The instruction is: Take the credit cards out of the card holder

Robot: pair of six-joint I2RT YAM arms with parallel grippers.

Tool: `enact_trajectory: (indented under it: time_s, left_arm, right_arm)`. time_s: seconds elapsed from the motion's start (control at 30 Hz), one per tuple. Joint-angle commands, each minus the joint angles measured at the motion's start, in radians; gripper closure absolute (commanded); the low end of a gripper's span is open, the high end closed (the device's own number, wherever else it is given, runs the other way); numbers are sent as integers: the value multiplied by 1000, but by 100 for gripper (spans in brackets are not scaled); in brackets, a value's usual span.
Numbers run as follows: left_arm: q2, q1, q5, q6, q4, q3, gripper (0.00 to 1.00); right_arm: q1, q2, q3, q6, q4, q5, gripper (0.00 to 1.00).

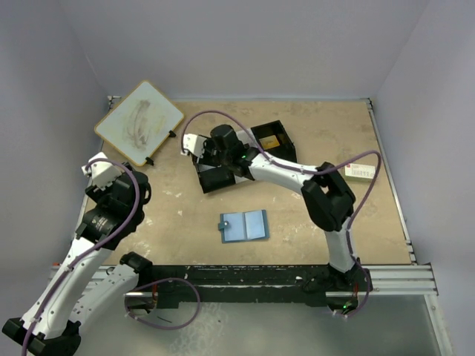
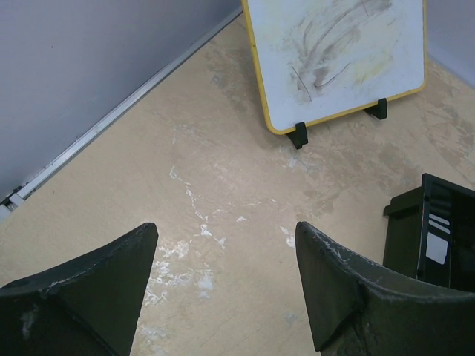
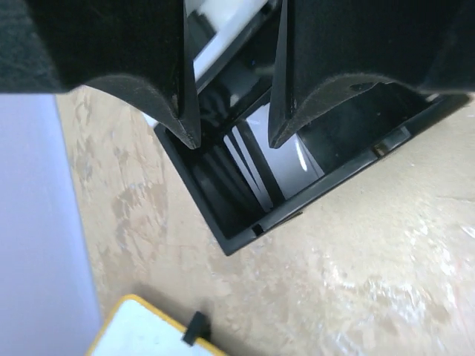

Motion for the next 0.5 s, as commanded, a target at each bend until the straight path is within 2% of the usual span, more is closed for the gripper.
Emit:
enact_trajectory:
  time_s: [0.0,0.1,0.23,0.37,0.47]
  left_arm:
    - [2,3,3,8,26,3,28]
    - [-4,3,8,9,27,4,28]
    - [-14,2,30,22,41,-3,28]
    - [-6,3,54,33,54,-6,28]
    - [9,3,79,45,65,-8,28]
  right_arm:
    - [-2,-217,-109,399,129,105,49]
    - [-5,-335,-204,744,35,210,39]
    - [-7,-460,-359,1080,-153,305,39]
    - [20,-591,-554,1264,-209,359,38]
    - [62,-668,-639,1380,-291,428,36]
